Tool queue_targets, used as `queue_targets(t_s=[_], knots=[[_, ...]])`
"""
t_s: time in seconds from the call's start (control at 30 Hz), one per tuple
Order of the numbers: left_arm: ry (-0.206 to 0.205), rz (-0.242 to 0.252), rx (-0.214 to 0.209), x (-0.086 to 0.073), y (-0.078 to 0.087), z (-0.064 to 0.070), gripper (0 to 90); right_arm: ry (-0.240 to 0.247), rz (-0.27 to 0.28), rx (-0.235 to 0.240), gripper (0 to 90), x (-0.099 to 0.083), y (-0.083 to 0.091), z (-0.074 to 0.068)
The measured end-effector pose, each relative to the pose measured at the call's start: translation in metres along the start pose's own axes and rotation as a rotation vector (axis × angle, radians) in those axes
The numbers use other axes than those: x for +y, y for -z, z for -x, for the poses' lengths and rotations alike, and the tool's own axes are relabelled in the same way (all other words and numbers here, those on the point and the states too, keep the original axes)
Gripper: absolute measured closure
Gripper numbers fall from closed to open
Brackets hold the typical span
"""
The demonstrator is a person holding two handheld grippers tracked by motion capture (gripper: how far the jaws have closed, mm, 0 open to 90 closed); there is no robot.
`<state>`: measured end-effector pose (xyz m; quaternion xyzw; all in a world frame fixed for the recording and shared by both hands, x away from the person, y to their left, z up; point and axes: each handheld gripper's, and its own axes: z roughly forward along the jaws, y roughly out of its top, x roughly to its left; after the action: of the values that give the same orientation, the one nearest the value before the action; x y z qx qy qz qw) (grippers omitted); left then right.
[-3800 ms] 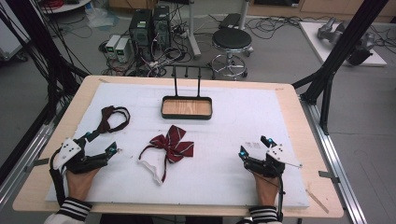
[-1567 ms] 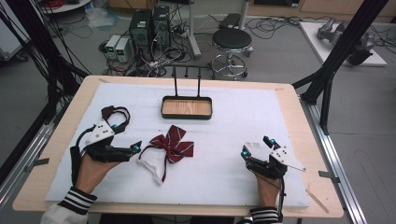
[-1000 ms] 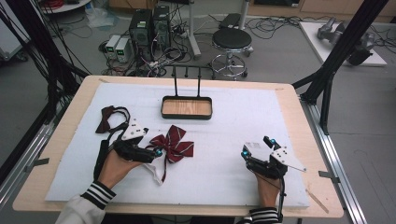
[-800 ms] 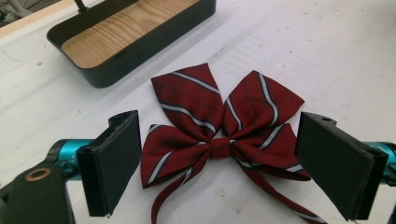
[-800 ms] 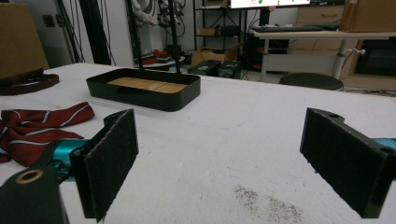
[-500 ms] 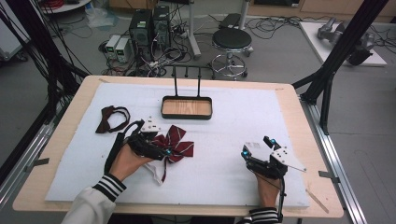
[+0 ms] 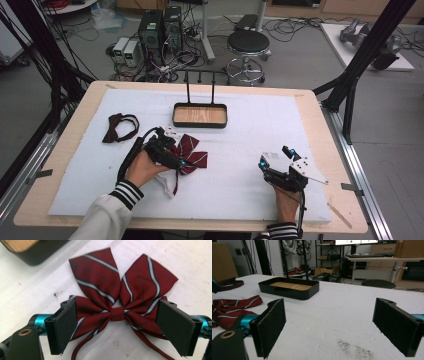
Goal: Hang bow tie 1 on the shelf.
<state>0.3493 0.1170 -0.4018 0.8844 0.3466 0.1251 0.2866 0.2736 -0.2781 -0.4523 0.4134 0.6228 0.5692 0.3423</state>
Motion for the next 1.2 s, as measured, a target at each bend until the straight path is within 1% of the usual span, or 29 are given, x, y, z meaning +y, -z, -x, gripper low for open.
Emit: queue_targets(t_s=[0.03, 0.07, 0.13, 0.33, 0.4, 0.43, 0.53, 0.57, 0.6, 0.63, 0.67, 0.7, 0.73, 0.77, 0.83, 0.87, 0.93, 0.97, 1.0, 1.03, 1.1, 1.2], knots=[[0.000, -0.009, -0.002, 0.000, -0.001, 0.000, 19.1, 0.000, 0.001, 0.000, 10.7, 0.000, 0.000, 0.000], [0.003, -0.019, -0.016, 0.001, -0.003, -0.001, 24.2, -0.003, -0.002, 0.000, 10.7, 0.000, 0.000, 0.000], [0.011, -0.035, -0.029, 0.003, -0.006, -0.001, 25.4, -0.005, -0.002, 0.000, 10.7, 0.000, 0.000, 0.000], [0.009, -0.073, -0.021, 0.008, -0.012, 0.000, 27.0, -0.005, -0.002, 0.001, 10.7, 0.000, 0.000, 0.000], [0.022, -0.079, -0.015, 0.008, -0.013, -0.001, 29.1, -0.002, 0.001, 0.000, 10.7, 0.000, 0.000, 0.001], [0.024, -0.089, -0.024, 0.008, -0.014, -0.002, 29.7, -0.002, 0.001, 0.001, 10.7, 0.000, 0.000, 0.001], [0.033, -0.115, -0.028, 0.007, -0.015, -0.002, 30.6, 0.001, 0.000, 0.000, 10.7, 0.000, 0.000, 0.001], [0.030, -0.127, -0.027, 0.007, -0.016, -0.002, 30.6, 0.001, 0.000, 0.000, 10.7, 0.000, 0.000, 0.001], [0.035, -0.131, -0.029, 0.007, -0.016, -0.002, 32.1, -0.002, -0.003, 0.000, 10.7, 0.000, 0.000, 0.001], [0.031, -0.138, -0.030, 0.007, -0.016, -0.002, 34.0, -0.003, -0.003, 0.000, 10.7, 0.000, 0.000, 0.001], [0.019, -0.145, -0.028, 0.008, -0.016, -0.003, 34.0, -0.003, -0.003, 0.000, 10.7, 0.000, 0.000, 0.001], [0.018, -0.152, -0.026, 0.009, -0.015, -0.003, 36.5, -0.002, -0.004, -0.001, 10.7, 0.000, 0.000, 0.001], [0.020, -0.160, -0.034, 0.010, -0.015, -0.003, 39.7, -0.004, -0.004, -0.001, 10.7, 0.000, 0.000, 0.001], [0.012, -0.165, -0.036, 0.010, -0.016, -0.003, 42.9, -0.003, -0.004, -0.001, 10.7, 0.000, 0.000, 0.001], [-0.006, -0.192, -0.036, 0.011, -0.017, -0.002, 46.9, -0.003, -0.004, 0.000, 10.7, 0.000, 0.000, 0.001], [-0.013, -0.207, -0.038, 0.011, -0.018, -0.002, 51.7, -0.003, -0.004, 0.000, 10.7, 0.000, 0.000, 0.001], [-0.027, -0.226, -0.038, 0.010, -0.021, -0.001, 54.4, -0.002, -0.004, 0.000, 10.7, 0.000, 0.000, 0.001], [-0.015, -0.225, -0.046, 0.010, -0.021, -0.002, 55.9, -0.004, -0.004, 0.001, 10.7, 0.000, 0.000, 0.001], [-0.011, -0.225, -0.048, 0.010, -0.021, -0.004, 55.9, -0.004, -0.004, 0.001, 10.7, 0.000, 0.000, 0.001], [-0.001, -0.222, -0.055, 0.010, -0.021, -0.005, 58.0, -0.004, -0.004, -0.001, 10.7, 0.000, 0.000, 0.001], [0.000, -0.225, -0.054, 0.010, -0.021, -0.005, 58.4, -0.004, -0.005, -0.001, 10.7, 0.000, 0.000, 0.001], [0.003, -0.223, -0.047, 0.010, -0.021, -0.003, 61.9, -0.005, -0.005, -0.001, 10.7, 0.000, 0.000, 0.001]])
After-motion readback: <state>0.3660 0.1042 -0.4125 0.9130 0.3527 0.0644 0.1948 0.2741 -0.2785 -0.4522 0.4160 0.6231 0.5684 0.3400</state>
